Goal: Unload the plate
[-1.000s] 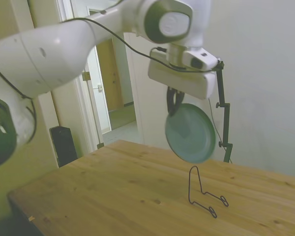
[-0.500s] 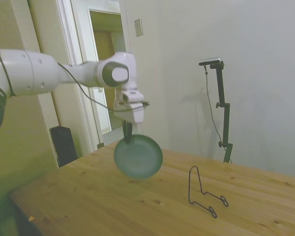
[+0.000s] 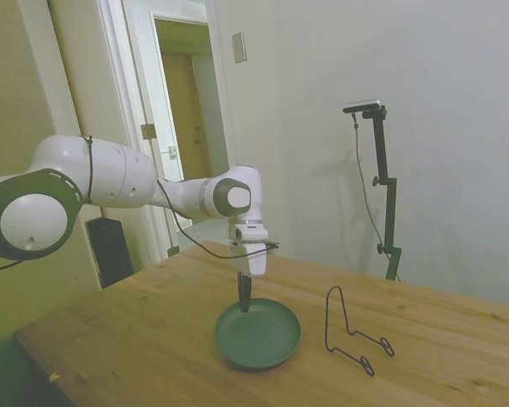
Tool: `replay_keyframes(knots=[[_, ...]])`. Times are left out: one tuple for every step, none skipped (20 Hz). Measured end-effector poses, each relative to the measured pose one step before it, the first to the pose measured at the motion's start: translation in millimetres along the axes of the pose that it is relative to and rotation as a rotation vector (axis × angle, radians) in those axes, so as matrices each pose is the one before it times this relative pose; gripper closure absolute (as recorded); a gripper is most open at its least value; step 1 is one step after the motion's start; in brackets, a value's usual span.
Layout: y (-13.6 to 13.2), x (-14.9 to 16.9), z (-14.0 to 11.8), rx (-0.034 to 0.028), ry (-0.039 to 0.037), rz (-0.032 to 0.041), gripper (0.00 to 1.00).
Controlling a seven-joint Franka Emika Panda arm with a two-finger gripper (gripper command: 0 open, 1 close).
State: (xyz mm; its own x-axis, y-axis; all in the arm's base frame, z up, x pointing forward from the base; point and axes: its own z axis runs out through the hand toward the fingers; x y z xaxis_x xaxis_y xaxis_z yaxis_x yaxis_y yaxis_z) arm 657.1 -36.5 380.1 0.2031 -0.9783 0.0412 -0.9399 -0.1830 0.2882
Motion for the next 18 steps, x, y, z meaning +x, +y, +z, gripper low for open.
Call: replay_keyframes(knots=[[-0.67, 1.57, 2.41, -0.00337, 0.00428, 0.00126, 1.0], [-0.68, 1.15, 1.28, 0.00079, 0.00319, 0.00101, 1.0], [-0.57, 0.55, 0.01, 0.0044, 0.0025, -0.00068, 0.0], [-0.39, 0.31, -0.92, 0.00658, 0.00336, -0.0019, 0.0], [0.1, 0.19, -1.26, 0.0087, 0.00252, -0.00237, 0.0], [0.84, 0.13, -1.28, 0.00642, 0.00199, -0.00161, 0.0], [1.38, -0.06, -1.08, 0.00414, 0.00097, -0.00256, 0.0], [1.38, -0.08, -0.9, 0.00322, 0.00065, -0.0029, 0.0], [1.21, -0.18, -0.39, 0.00166, 0.00002, -0.00191, 0.0], [1.23, -0.23, 0.1, 0.00108, -0.00019, -0.0017, 0.0], [1.17, -0.31, 0.43, -0.00044, -0.00052, -0.0015, 0.0], [0.96, -0.18, 0.11, -0.00022, -0.00038, -0.00136, 0.0], [0.82, -0.04, 0.14, -0.00002, -0.00032, -0.0014, 0.0], [0.98, 0.13, 1.04, 0.00055, -0.00037, -0.00199, 0.0], [0.62, 0.32, 1.54, 0.00362, 0.00034, -0.00286, 0.0], [0.78, 0.5, 0.49, 0.00306, 0.00027, -0.00205, 0.0], [0.75, 1.09, -1.74, 0.00841, 0.00179, -0.00124, 0.0], [1.31, 0.9, -3.78, 0.01415, 0.0031, -0.00075, 0.0]])
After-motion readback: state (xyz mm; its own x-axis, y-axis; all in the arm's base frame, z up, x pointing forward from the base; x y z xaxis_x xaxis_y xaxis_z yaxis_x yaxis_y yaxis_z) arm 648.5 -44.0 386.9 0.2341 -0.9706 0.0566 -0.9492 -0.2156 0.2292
